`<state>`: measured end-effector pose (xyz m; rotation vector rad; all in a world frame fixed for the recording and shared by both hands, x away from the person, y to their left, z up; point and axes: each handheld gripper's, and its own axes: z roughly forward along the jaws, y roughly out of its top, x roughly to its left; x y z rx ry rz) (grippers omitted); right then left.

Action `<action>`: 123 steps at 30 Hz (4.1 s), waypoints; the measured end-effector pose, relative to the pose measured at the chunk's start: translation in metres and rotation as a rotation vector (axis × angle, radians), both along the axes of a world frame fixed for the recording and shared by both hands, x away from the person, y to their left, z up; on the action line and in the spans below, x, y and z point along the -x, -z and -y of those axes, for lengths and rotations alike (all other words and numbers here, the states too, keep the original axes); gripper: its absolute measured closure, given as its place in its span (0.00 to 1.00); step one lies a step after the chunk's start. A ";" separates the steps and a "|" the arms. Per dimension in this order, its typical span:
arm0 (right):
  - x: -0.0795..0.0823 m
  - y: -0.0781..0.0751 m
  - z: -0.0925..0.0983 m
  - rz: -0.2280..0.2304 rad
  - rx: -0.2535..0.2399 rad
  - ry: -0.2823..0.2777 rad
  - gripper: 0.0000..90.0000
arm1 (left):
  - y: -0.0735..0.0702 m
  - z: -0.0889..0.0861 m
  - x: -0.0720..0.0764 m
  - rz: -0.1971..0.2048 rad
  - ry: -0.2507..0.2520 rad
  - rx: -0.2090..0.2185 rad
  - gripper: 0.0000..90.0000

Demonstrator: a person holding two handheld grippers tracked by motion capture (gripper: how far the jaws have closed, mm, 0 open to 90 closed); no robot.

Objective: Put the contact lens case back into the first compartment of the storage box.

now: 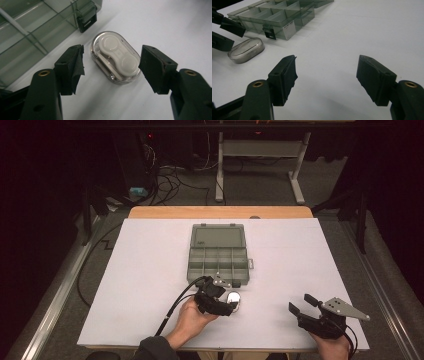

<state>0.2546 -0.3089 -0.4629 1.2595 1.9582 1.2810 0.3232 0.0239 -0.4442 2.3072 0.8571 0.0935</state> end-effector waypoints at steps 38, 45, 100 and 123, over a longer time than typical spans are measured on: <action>0.000 0.000 -0.001 -0.003 0.004 -0.013 0.36 | 0.013 0.024 -0.002 0.000 0.018 -0.063 0.42; -0.001 0.001 -0.001 -0.002 0.007 -0.019 0.36 | 0.012 0.021 0.000 -0.001 0.035 -0.080 0.44; -0.001 0.000 -0.001 -0.002 0.009 -0.020 0.36 | -0.003 -0.011 0.003 0.040 0.039 -0.035 0.54; -0.001 0.001 -0.001 -0.008 0.007 -0.019 0.36 | -0.016 -0.034 -0.002 0.054 0.003 -0.005 0.54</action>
